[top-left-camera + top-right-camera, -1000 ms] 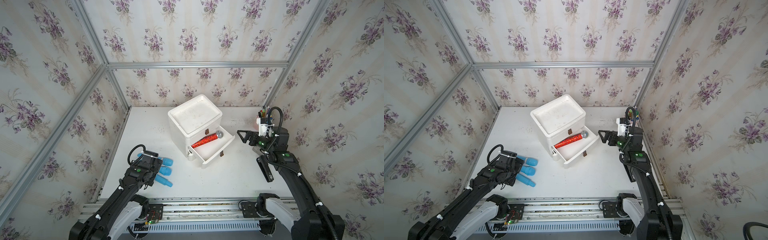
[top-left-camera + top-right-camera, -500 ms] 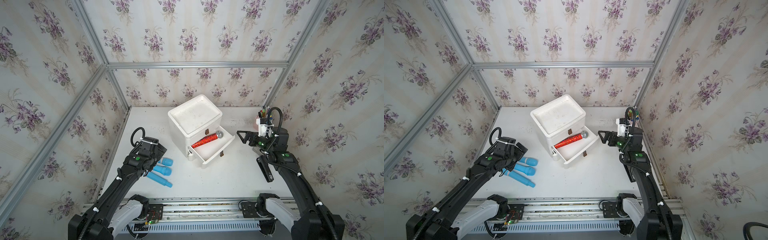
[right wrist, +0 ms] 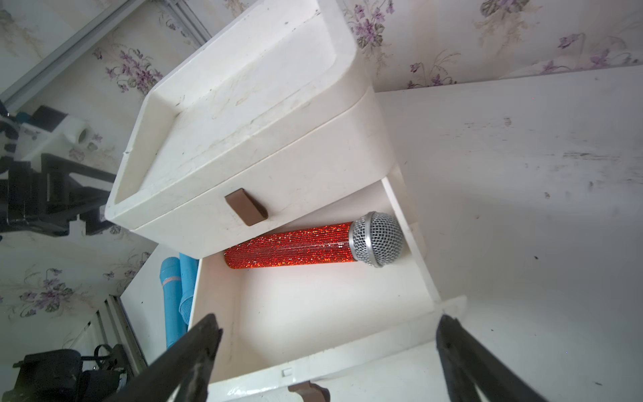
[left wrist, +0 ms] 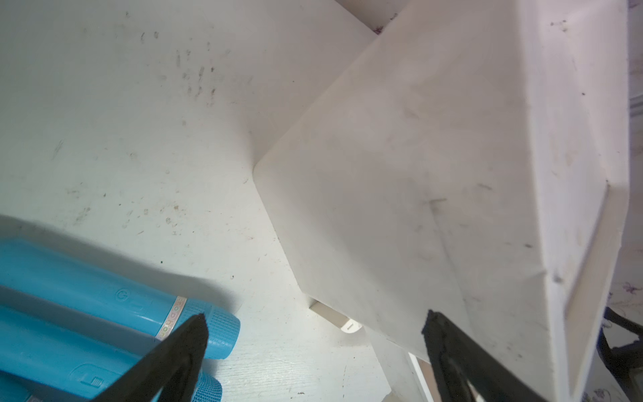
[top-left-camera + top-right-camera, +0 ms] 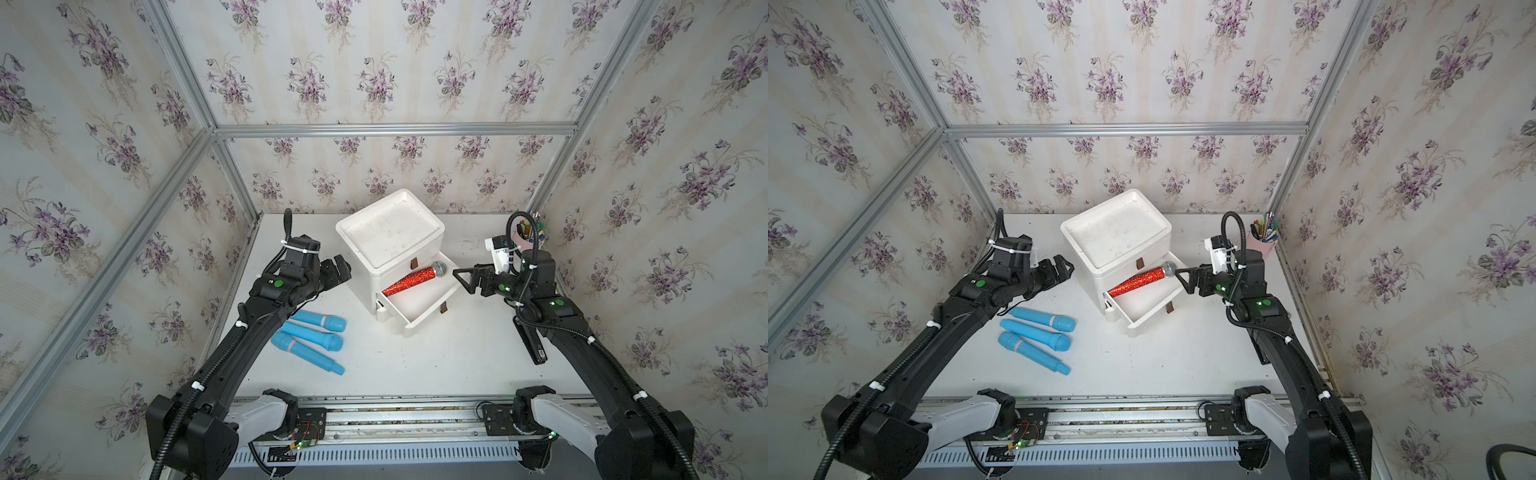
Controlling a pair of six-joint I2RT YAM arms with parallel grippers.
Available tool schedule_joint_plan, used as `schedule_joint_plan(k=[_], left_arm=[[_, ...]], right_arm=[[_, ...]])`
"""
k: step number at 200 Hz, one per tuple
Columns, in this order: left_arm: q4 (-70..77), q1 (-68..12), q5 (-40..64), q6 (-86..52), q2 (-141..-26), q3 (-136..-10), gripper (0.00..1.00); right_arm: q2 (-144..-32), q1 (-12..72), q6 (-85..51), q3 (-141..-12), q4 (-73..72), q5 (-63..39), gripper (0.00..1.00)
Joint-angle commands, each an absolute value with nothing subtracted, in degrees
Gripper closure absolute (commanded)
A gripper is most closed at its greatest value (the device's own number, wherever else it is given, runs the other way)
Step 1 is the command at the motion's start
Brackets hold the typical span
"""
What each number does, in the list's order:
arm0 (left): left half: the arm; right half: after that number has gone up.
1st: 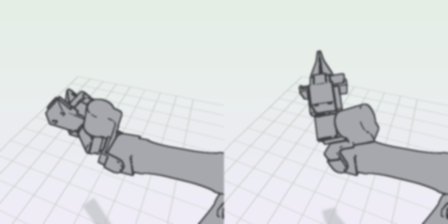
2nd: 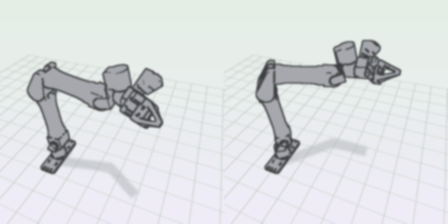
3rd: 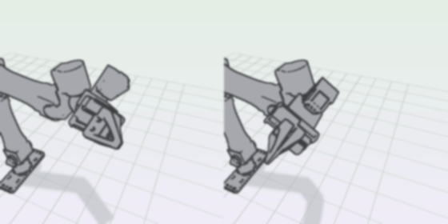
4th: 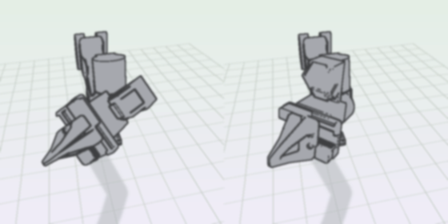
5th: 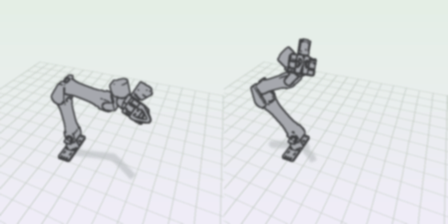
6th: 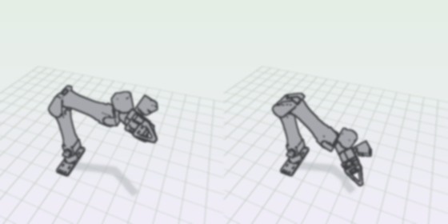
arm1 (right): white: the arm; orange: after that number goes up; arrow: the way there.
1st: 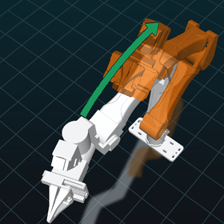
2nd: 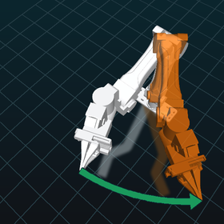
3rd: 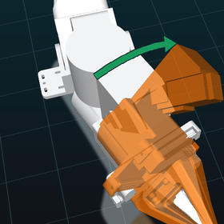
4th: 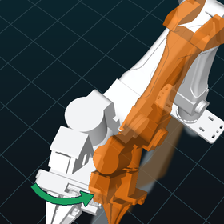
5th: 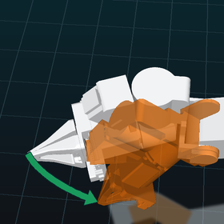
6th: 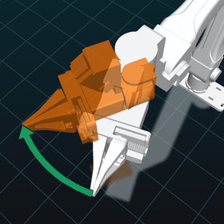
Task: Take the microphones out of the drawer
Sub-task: Place the microphone at the center of the board, then pick up the microphone from the drawer.
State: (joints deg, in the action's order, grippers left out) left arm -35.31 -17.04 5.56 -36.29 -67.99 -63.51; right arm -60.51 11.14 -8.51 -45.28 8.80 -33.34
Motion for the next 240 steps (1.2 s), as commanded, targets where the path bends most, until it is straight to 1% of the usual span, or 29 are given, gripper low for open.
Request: schedule_joint_plan(k=[1,10,46,82,121,169,175,240], left_arm=[[-34.36,-17.76,9.84,-28.1,-68.29,-65.45,0.01],[-34.44,-18.58,11.98,-25.63,-68.38,-66.36,0.01],[-34.71,-21.99,14.56,-17.65,-67.76,-69.24,0.01],[-37.0,-26.84,16.88,-12.29,-70.14,-74.15,0.01],[-39.35,-36.06,12.06,-6.33,-74.1,-78.74,0.01],[-41.64,-40.83,11.23,-2.02,-80.76,-85.6,0.01],[-41.79,-41.24,11.38,-1.28,-83.21,-86.34,0.01],[-46.52,-46.71,10.42,5.53,-93.65,-95.35,0.01]], right_arm=[[-61.79,14.74,-3.95,-46.51,10.15,-31.46,0.05],[-62.58,15.65,-3.56,-46.94,10.52,-31.03,0.05],[-63.63,16.61,-2.82,-47.99,11.37,-30.51,0.05],[-63.46,16.71,-2.72,-48.6,12.5,-30.45,0.04],[-62.52,16.88,-2.77,-48.71,14.65,-28.38,0.05],[-61.05,16.87,-3.68,-48.35,17.42,-24.62,0.05],[-60.83,16.88,-3.93,-48.21,17.82,-24.28,0.05],[-56.77,16.86,-4.84,-48.5,24.43,-20.75,0.05]])
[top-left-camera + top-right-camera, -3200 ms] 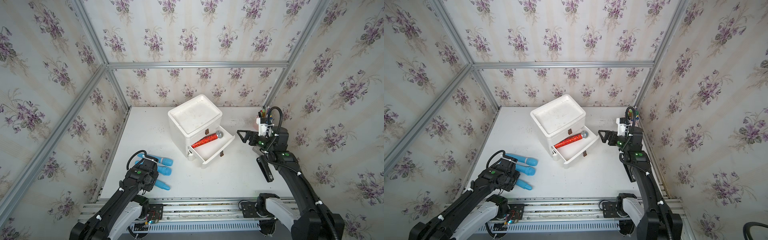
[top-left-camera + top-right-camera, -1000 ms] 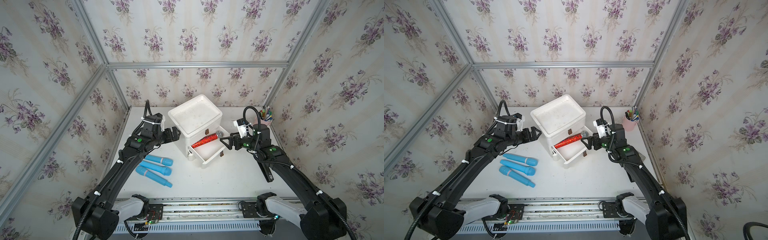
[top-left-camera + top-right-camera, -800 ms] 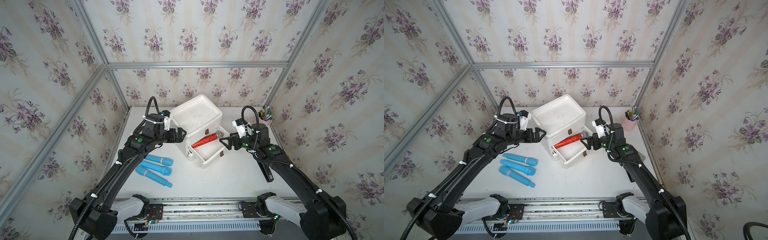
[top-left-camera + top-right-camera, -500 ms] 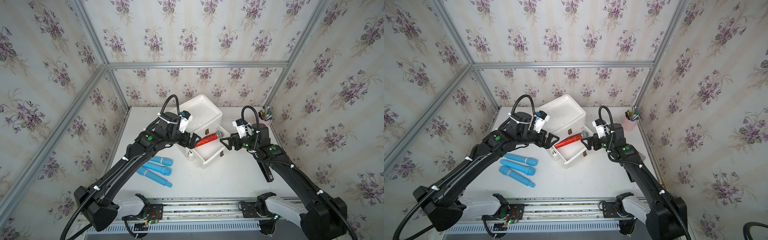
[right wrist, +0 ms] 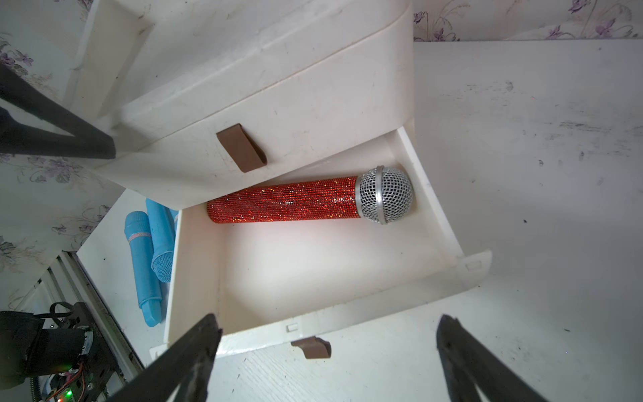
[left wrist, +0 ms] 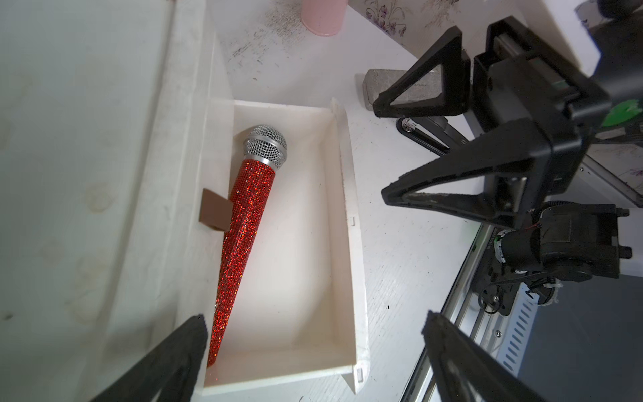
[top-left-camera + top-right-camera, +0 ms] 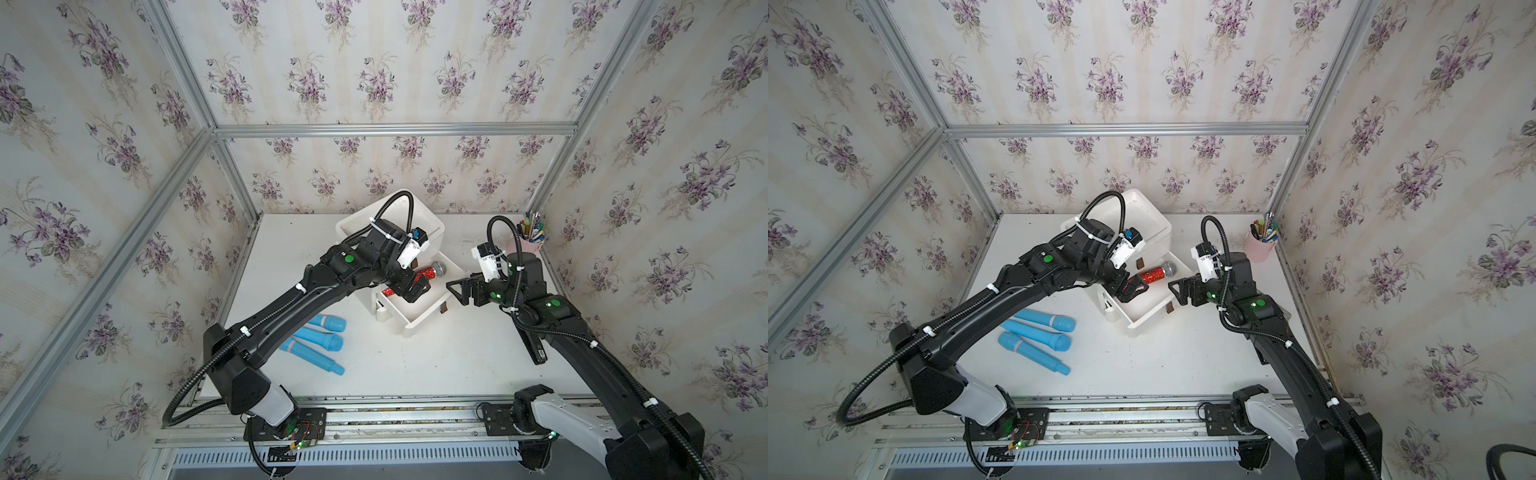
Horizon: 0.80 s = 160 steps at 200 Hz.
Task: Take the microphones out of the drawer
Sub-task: Pick up the microphone from the drawer.
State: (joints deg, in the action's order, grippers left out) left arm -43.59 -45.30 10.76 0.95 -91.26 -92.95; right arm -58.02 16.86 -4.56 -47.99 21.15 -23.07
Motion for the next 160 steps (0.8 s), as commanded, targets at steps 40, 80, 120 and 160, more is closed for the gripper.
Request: schedule_joint_plan(k=[40,80,120,160], left_arm=[[-48.94,-49.74,7.77,10.25,-98.28,-99.24,0.06],[-48.86,-49.83,7.24,14.91,-102.11,-101.25,0.33],[-48.69,-49.84,5.45,18.37,-106.0,-103.61,0.49],[-48.67,-49.99,0.14,20.78,-110.1,-106.55,0.51]], right_arm=[[-54.5,16.79,-5.25,-48.65,27.5,-16.0,0.04],[-51.88,16.79,-6.18,-47.48,27.95,-13.37,0.04],[-50.45,16.79,-7.56,-47.32,27.9,-11.69,0.03],[-50.62,16.7,-7.38,-47.81,28.48,-10.87,0.03]])
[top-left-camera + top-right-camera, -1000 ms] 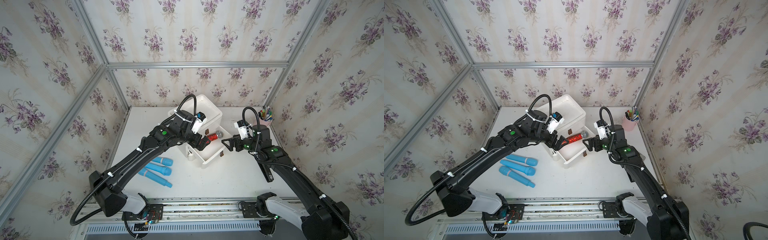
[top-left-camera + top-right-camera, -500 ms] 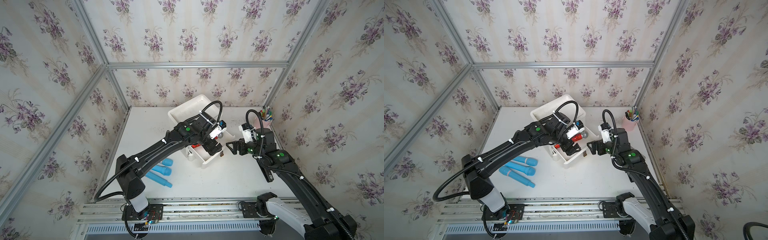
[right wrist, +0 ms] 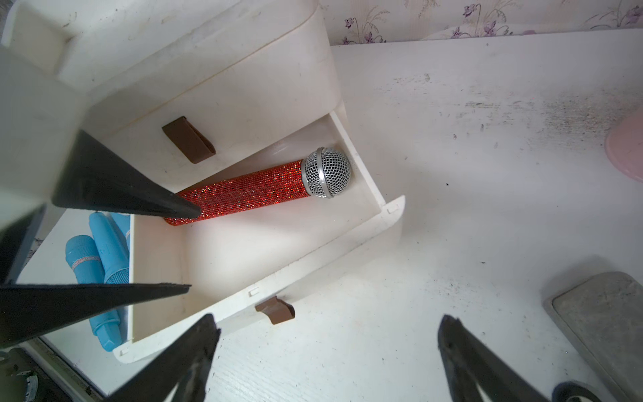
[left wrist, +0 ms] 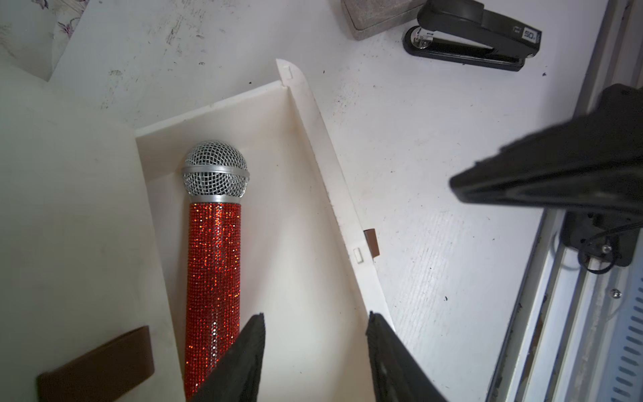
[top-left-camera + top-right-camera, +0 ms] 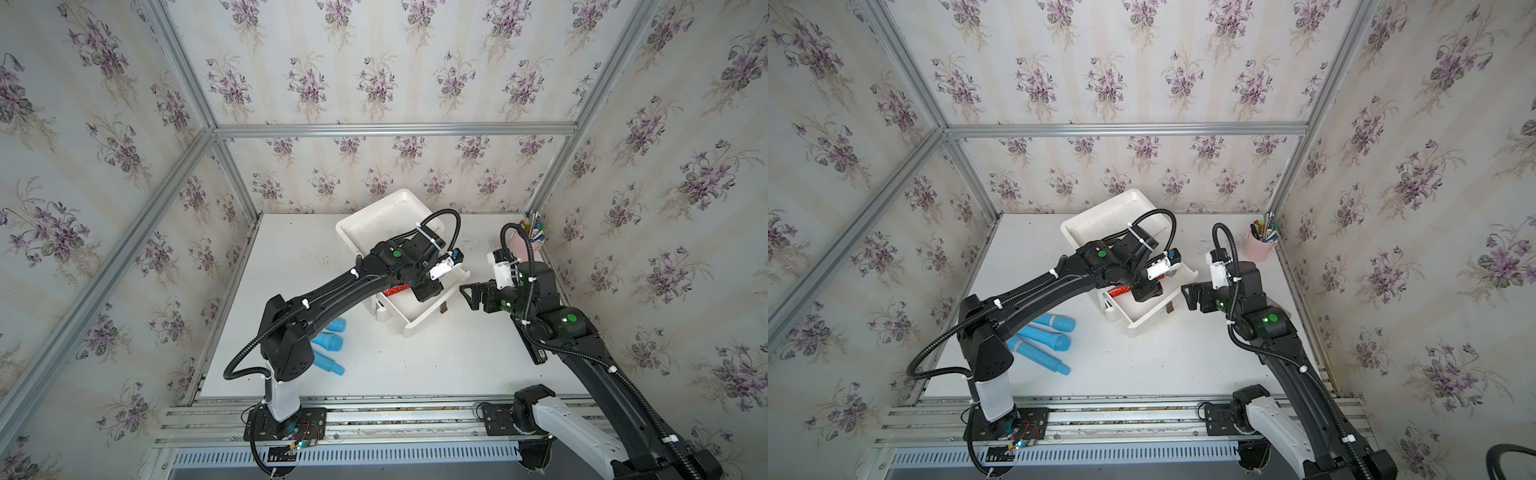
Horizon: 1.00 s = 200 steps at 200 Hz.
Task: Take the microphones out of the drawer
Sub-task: Pick up the microphone from the drawer.
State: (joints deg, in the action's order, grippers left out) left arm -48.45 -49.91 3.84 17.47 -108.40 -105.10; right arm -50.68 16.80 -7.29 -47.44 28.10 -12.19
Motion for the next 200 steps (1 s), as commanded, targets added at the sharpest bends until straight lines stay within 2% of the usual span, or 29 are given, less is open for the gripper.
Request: schedule_joint_plan(k=[1,93,200], left_arm=[[-48.63,-50.0,0.07,20.8,-110.2,-106.63,0.51],[-48.42,-50.36,-8.35,25.13,-117.98,-111.41,0.49],[-48.52,-50.36,-10.5,24.92,-123.29,-114.97,0.46]], right_arm=[[-50.62,16.74,-7.43,-47.81,28.48,-10.84,0.03],[-50.85,16.08,-7.15,-49.63,30.42,-8.35,0.02],[-49.73,16.0,-3.69,-54.28,36.24,-10.46,0.02]])
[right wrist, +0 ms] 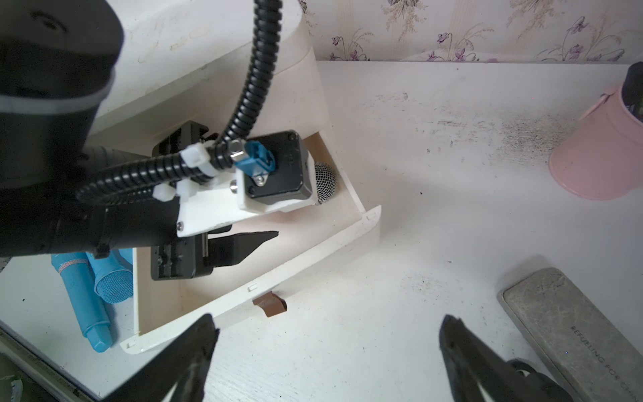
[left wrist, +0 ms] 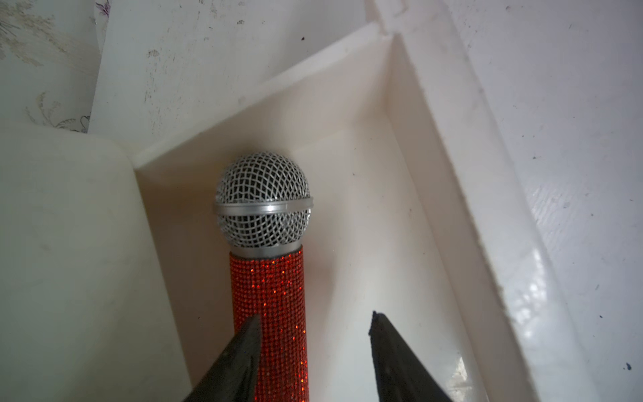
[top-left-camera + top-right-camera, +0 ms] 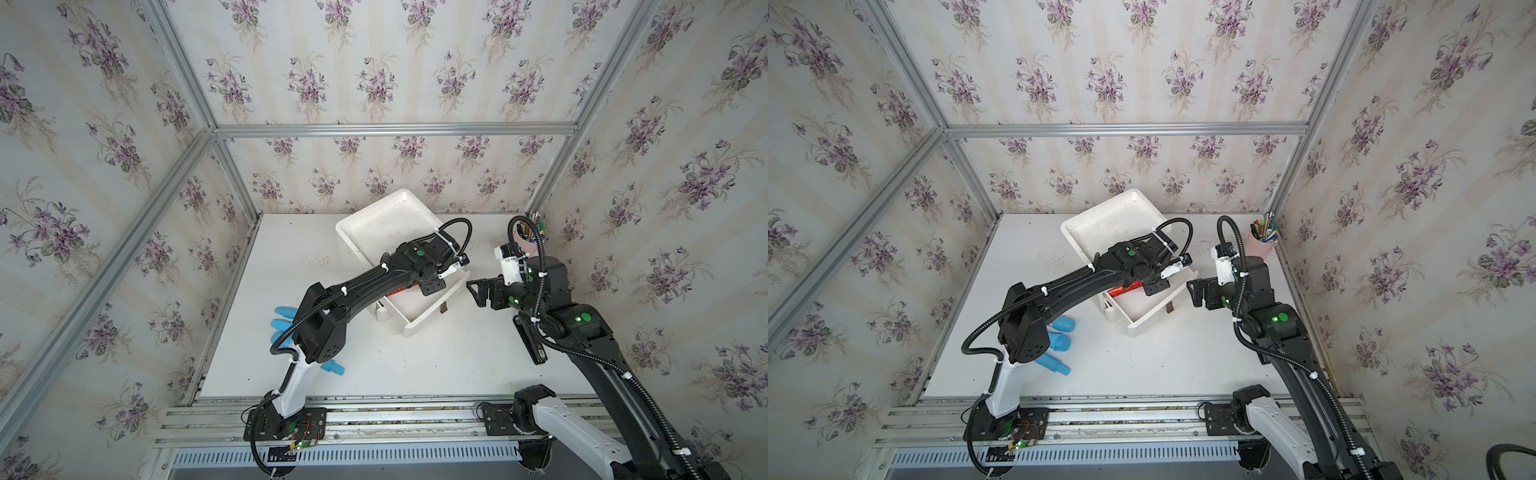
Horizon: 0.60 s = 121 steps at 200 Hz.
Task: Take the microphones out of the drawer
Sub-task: Pick up the microphone from the drawer.
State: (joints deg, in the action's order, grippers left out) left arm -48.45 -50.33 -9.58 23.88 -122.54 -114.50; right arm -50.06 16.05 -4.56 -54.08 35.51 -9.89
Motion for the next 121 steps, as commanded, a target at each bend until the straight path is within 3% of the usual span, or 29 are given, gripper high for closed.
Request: schedule_joint_plan(k=[1,121], left_arm=[[-48.52,-50.36,-10.52,24.9,-123.35,-114.97,0.46],[-49.98,-50.62,-15.76,25.09,-126.9,-116.01,0.3]], right_arm=[[-49.7,16.0,-3.69,-54.3,36.18,-10.46,0.02],[-49.3,16.0,-3.08,-54.38,34.55,-12.11,0.02]])
